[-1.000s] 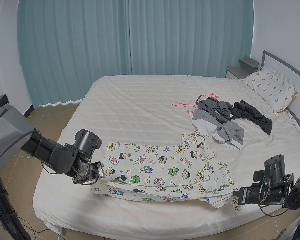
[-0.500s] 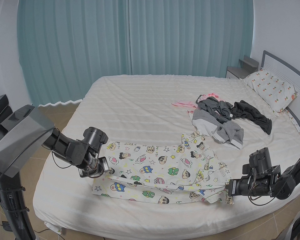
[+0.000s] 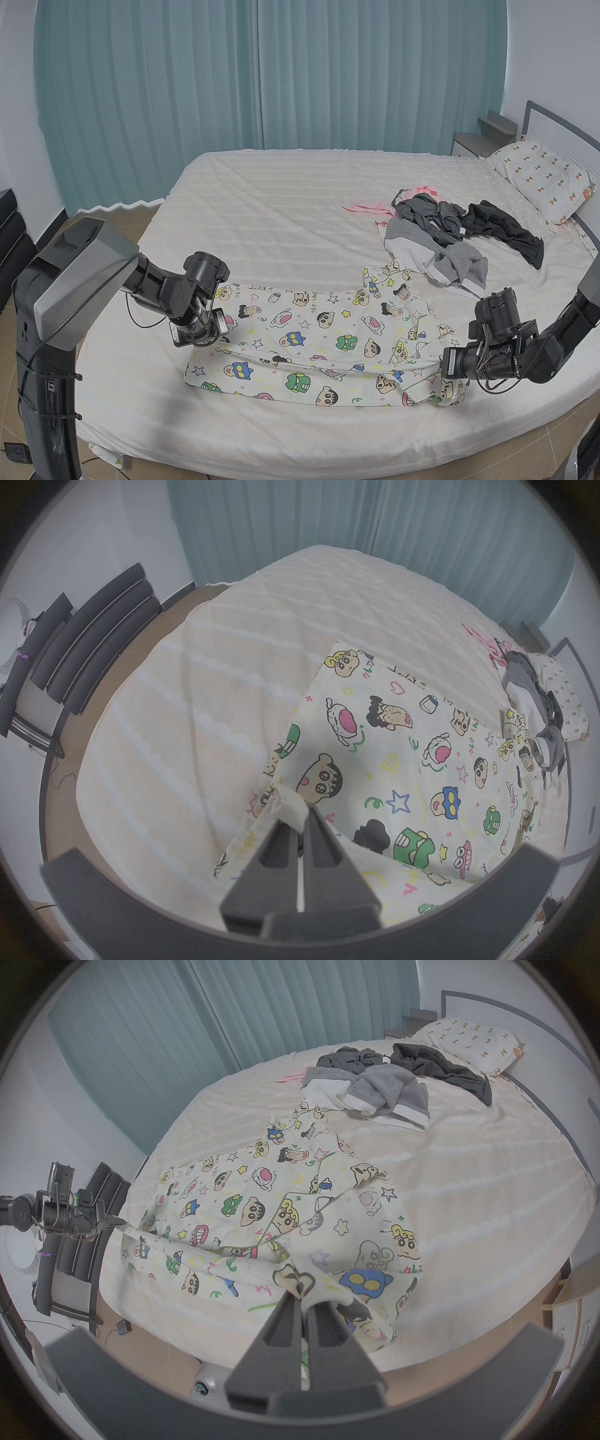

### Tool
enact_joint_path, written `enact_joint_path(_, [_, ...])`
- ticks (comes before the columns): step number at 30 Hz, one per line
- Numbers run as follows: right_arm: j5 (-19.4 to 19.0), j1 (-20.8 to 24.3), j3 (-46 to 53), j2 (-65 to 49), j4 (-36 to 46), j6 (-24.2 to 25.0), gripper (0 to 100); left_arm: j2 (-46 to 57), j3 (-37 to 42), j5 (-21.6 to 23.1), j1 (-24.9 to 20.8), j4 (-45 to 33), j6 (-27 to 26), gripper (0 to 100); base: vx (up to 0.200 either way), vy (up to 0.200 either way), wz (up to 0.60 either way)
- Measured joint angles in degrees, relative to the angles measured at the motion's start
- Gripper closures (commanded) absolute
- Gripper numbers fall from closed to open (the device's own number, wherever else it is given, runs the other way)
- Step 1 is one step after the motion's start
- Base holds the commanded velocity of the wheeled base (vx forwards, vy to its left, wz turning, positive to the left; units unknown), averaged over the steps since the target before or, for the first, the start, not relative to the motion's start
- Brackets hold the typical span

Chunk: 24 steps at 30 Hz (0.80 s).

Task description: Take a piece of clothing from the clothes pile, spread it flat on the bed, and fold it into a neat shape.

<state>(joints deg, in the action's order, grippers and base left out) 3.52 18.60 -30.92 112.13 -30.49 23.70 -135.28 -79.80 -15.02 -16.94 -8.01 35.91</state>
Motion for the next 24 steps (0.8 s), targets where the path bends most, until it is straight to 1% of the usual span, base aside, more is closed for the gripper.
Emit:
enact_joint_path(8, [-0.1, -1.0, -2.5, 4.0, -0.5, 0.3, 100, -3.2, -3.2, 0.0, 0.6, -0.1, 0.0, 100, 0.0, 0.0, 0.0])
enact_joint_path(9, [-0.1, -1.0, -2.8, 4.4, -0.5, 0.3, 0, -3.5, -3.5, 0.0, 0.7, -0.1, 0.0, 100, 0.0, 0.0, 0.0])
enact_joint_path(10, [-0.1, -1.0, -3.1, 4.8, -0.5, 0.3, 0, -3.8, -3.9, 0.0, 0.8, -0.2, 0.1, 0, 0.0, 0.0, 0.0])
enact_joint_path(19, [0.1, -1.5, -6.1, 6.9, -0.8, 0.6, 0, -6.2, -6.6, -0.2, 1.3, -0.3, 0.3, 0, 0.0, 0.0, 0.0])
enact_joint_path(24, [0.3, -3.1, -6.5, 6.5, -0.8, 0.8, 0, -6.8, -8.1, -1.8, 2.3, -0.2, 0.5, 0, 0.0, 0.0, 0.0])
